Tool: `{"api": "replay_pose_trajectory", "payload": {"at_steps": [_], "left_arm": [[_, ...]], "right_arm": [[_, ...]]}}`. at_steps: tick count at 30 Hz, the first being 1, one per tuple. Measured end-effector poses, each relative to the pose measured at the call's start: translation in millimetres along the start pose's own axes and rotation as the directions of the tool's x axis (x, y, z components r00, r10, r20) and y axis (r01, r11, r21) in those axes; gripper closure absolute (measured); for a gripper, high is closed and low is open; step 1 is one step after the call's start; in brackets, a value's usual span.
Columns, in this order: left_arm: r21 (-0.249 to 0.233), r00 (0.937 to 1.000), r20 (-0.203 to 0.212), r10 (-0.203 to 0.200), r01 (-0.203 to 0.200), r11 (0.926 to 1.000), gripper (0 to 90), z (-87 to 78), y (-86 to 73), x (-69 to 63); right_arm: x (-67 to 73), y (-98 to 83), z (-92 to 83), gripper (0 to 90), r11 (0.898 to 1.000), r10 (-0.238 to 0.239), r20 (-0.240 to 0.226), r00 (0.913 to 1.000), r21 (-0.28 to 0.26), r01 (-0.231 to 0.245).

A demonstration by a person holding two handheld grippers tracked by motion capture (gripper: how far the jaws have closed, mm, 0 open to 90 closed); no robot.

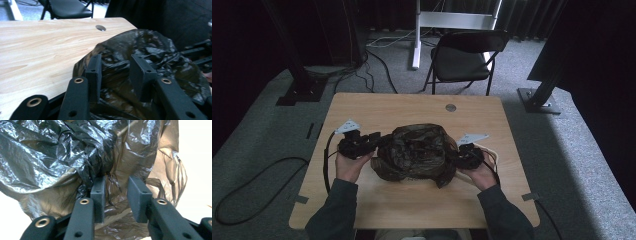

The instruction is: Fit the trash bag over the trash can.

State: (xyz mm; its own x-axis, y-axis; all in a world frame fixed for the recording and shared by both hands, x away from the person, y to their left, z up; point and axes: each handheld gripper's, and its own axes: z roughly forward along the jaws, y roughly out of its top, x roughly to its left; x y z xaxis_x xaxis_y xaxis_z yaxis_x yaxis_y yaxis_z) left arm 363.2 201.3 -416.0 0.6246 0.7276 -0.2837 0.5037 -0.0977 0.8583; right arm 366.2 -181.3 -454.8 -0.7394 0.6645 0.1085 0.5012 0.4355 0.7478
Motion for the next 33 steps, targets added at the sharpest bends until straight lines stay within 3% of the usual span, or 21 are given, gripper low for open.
{"api": "replay_pose_trajectory", "payload": {"at_steps": [18,26,33], "left_arm": [[0.032,0.9963,0.052,0.069,-0.070,0.9970,58.5,5.9,17.2,-12.8],[0.040,0.9942,0.071,0.081,-0.084,0.9957,57.9,9.2,23.7,-16.3],[0.050,0.9893,0.095,0.110,-0.115,0.9921,59.5,11.9,30.8,-20.6]], "right_arm": [[-6.6,-2.9,-13.9,54.1,1.000,0.007,-0.028,0.9996,-0.027,-0.008],[-12.4,-5.9,-27.5,53.4,0.999,0.009,-0.019,0.9998,-0.036,-0.010],[-16.1,-14.8,-33.5,53.5,1.000,-0.001,0.002,1.0000,-0.010,0.001]]}}
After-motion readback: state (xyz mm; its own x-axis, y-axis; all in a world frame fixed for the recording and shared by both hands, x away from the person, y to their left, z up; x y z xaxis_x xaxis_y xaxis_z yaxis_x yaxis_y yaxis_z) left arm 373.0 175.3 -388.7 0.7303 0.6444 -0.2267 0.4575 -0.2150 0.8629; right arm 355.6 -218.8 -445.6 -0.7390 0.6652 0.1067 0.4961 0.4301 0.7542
